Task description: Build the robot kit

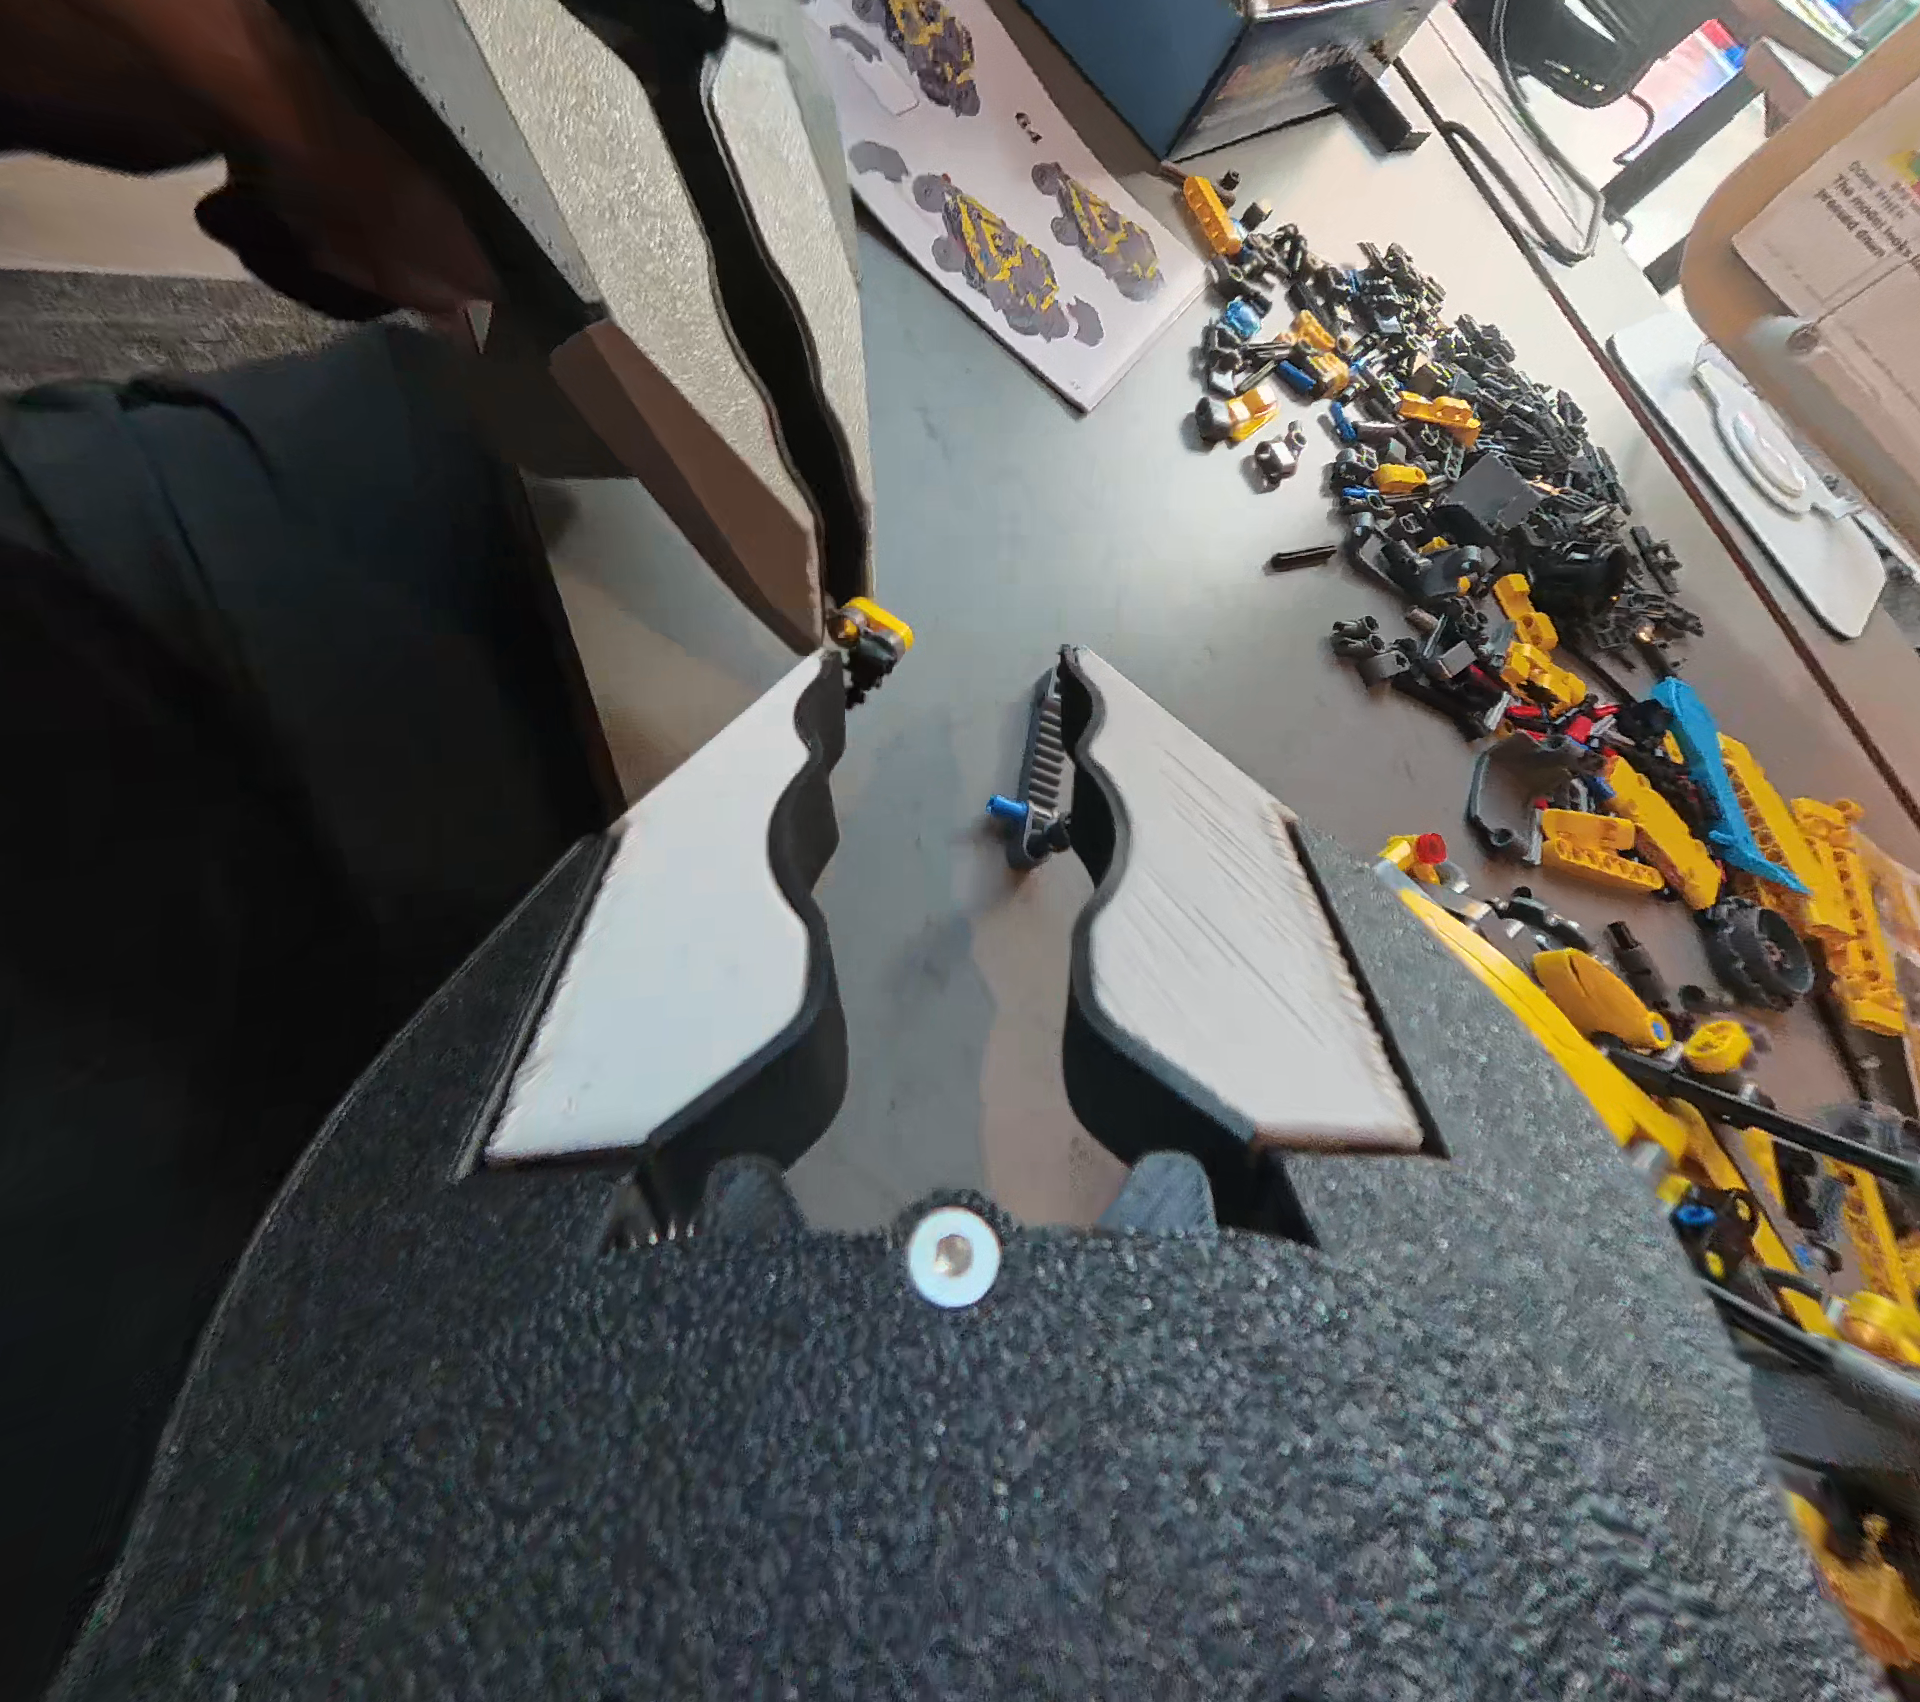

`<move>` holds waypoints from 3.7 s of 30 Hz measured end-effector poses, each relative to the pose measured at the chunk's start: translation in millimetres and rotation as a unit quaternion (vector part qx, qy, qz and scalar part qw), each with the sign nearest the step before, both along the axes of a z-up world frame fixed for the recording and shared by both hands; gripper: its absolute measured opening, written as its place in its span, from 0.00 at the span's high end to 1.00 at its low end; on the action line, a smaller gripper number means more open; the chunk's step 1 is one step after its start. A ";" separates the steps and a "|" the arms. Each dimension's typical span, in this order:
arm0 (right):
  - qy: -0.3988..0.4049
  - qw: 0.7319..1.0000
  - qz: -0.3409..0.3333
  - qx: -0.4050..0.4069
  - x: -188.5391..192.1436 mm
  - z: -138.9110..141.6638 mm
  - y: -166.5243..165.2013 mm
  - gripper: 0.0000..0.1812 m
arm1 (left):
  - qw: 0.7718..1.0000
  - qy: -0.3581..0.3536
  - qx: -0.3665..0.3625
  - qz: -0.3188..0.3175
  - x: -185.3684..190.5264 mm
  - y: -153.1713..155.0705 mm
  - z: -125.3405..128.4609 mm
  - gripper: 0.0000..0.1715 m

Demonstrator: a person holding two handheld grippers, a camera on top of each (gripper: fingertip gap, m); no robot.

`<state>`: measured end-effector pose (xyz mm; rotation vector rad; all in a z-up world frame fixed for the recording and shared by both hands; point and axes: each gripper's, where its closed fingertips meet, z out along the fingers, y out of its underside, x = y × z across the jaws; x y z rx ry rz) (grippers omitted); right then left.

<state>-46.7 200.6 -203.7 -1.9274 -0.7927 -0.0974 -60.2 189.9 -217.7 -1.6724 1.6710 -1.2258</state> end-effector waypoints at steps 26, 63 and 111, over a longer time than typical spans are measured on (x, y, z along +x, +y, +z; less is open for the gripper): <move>0.089 0.978 -0.083 -0.169 34.3 -39.6 3.1 0.96 | 0.995 0.011 0.057 0.081 -4.0 39.3 0.9 0.97; -0.483 0.873 0.045 0.044 40.1 -15.1 -3.3 0.95 | 0.995 0.024 0.053 0.079 -2.9 36.2 -7.3 0.97; 0.051 0.987 0.046 -0.145 30.8 -34.3 -31.3 0.72 | 0.994 0.028 0.061 0.083 -0.9 34.8 -12.5 0.97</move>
